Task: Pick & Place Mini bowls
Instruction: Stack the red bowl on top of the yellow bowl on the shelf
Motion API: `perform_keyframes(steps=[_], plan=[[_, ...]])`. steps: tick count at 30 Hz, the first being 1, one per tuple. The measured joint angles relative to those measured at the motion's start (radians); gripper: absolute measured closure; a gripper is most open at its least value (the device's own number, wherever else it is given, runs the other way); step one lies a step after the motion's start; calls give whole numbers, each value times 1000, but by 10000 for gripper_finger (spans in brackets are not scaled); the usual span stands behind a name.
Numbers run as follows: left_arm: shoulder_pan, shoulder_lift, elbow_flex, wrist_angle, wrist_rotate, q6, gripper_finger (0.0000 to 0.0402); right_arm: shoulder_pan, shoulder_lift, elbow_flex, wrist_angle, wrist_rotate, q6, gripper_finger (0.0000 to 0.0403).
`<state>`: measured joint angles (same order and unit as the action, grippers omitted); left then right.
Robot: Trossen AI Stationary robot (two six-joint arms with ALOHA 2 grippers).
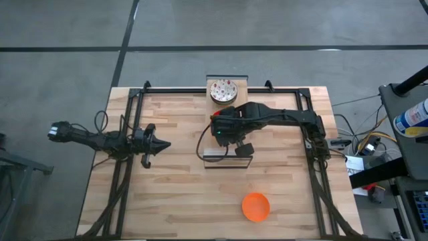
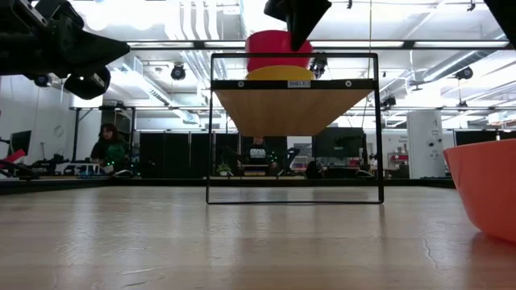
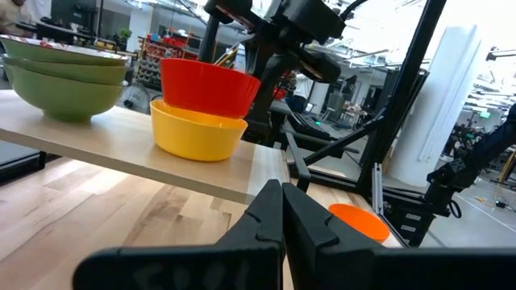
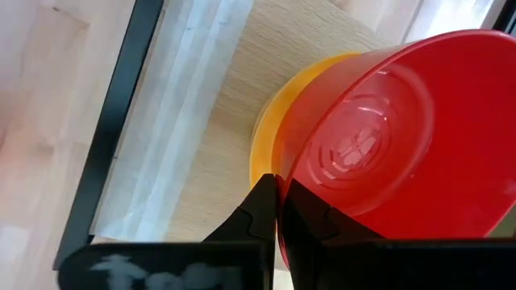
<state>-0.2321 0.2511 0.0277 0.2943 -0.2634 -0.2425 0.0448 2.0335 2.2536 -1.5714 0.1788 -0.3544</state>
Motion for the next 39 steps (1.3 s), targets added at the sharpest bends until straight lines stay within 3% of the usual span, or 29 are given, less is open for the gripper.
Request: perform_keyframes(steps=[4, 12, 17, 26, 39], plan=[[0, 0, 0, 0, 0, 0, 399, 0, 0, 0, 0, -8, 33, 373], [0, 0, 0, 0, 0, 0, 399, -2, -11, -2, 0, -7, 91, 280], [0, 0, 0, 0, 0, 0, 399, 9, -71, 1, 0, 5, 119, 248], [0, 0, 0, -1, 0, 0, 399, 10, -106, 1, 85, 110, 247, 257], [0, 0, 0, -6, 0, 0, 399, 20, -53, -68, 98, 113, 236, 289]])
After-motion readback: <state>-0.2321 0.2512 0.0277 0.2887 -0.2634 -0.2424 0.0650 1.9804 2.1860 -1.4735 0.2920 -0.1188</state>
